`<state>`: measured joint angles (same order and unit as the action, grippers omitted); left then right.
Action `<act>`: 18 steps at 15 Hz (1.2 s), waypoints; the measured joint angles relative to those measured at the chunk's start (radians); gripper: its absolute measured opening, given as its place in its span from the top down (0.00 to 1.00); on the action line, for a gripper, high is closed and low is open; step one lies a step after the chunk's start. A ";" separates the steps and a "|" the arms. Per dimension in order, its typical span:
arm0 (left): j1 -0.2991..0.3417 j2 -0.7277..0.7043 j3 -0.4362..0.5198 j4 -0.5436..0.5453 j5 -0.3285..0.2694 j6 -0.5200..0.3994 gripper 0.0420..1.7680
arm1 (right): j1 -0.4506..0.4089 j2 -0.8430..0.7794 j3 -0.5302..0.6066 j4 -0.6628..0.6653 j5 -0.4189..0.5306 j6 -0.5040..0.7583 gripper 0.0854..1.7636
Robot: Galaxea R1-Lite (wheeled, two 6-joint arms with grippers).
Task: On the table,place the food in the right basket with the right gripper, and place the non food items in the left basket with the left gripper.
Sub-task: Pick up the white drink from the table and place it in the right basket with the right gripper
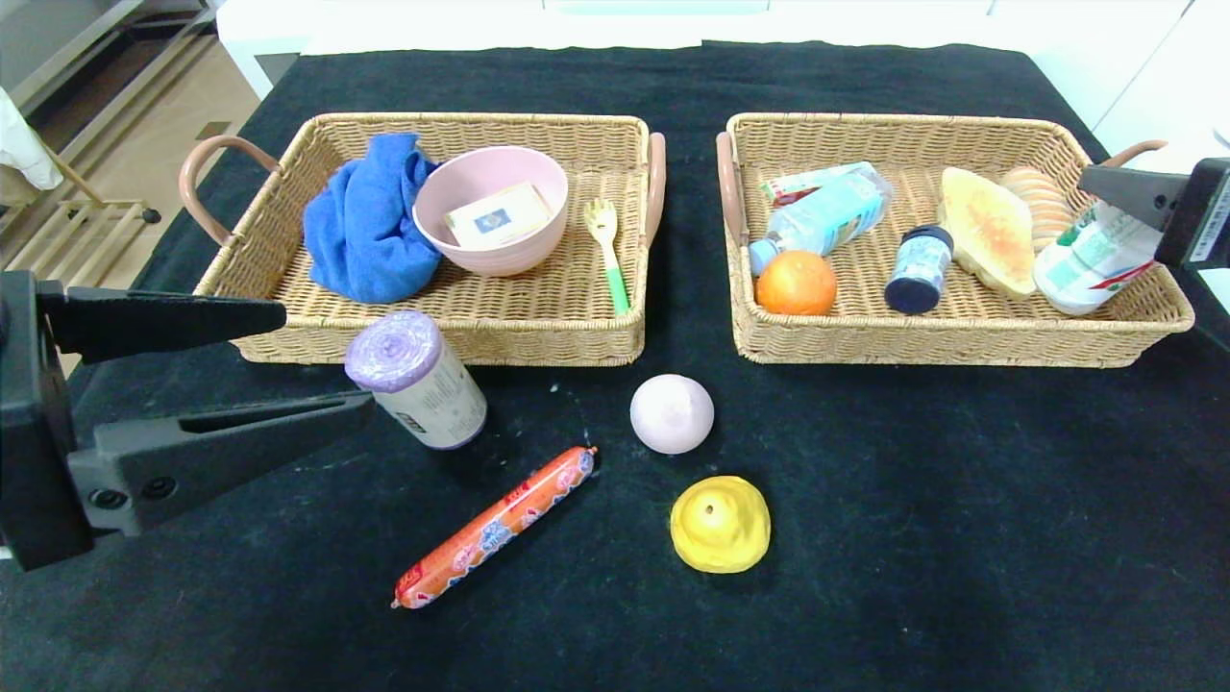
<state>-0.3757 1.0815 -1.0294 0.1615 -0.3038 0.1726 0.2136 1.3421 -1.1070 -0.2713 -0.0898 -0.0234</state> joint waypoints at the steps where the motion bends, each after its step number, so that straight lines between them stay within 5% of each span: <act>1: 0.000 0.000 0.000 0.000 0.000 0.000 0.03 | 0.000 0.017 -0.031 0.011 0.000 0.000 0.51; 18: -0.018 -0.003 0.007 0.001 0.002 0.000 0.03 | -0.017 0.407 -0.479 0.011 -0.006 0.007 0.51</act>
<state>-0.3934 1.0789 -1.0223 0.1621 -0.3019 0.1726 0.1962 1.7487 -1.5860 -0.2598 -0.0957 -0.0164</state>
